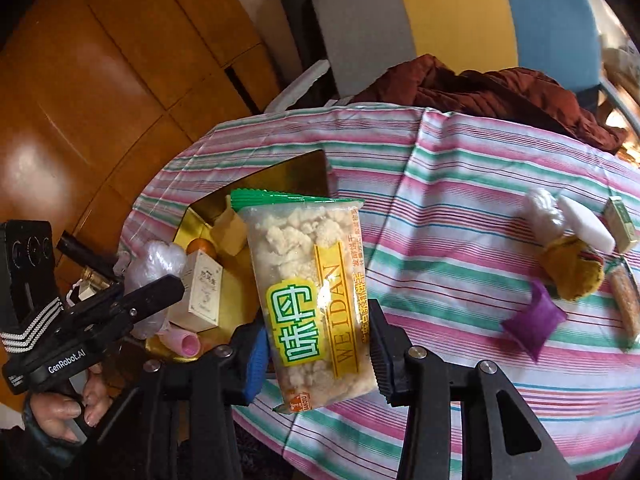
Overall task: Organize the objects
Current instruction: 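Carry the wrapped item and WEIDAN bag into the gold tray and release them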
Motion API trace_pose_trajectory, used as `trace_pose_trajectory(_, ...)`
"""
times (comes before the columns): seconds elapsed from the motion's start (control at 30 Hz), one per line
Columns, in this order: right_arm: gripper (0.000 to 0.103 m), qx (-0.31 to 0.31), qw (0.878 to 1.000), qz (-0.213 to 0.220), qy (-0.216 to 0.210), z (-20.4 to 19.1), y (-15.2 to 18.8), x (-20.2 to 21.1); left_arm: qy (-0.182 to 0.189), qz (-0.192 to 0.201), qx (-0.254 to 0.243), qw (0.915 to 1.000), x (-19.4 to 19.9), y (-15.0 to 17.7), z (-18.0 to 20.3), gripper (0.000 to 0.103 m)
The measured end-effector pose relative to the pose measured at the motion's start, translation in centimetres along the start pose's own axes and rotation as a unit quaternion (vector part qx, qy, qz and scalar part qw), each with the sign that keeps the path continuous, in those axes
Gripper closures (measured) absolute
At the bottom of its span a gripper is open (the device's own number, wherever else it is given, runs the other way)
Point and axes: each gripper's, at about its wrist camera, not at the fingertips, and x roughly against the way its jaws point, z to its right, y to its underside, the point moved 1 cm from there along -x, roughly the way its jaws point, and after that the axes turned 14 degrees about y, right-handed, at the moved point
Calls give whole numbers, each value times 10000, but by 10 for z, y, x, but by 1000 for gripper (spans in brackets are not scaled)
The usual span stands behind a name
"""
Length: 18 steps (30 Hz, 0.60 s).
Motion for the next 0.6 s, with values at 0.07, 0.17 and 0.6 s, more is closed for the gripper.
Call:
trace_pose_trajectory(0.07,59,105,9999,-67,-119,-17,-2,-8,-90,115,114,9998,12,-1,-12,67)
trace_pose_trajectory(0.17,59,196,9992,-206,-264,-37,-4,-21,-271,248,251,9990,25,-4,-31,67)
trace_pose_trajectory(0.6,37,91,9931,-648,-971,-90,-21,-68,-436,513,973,9930,36,-44,-89,56)
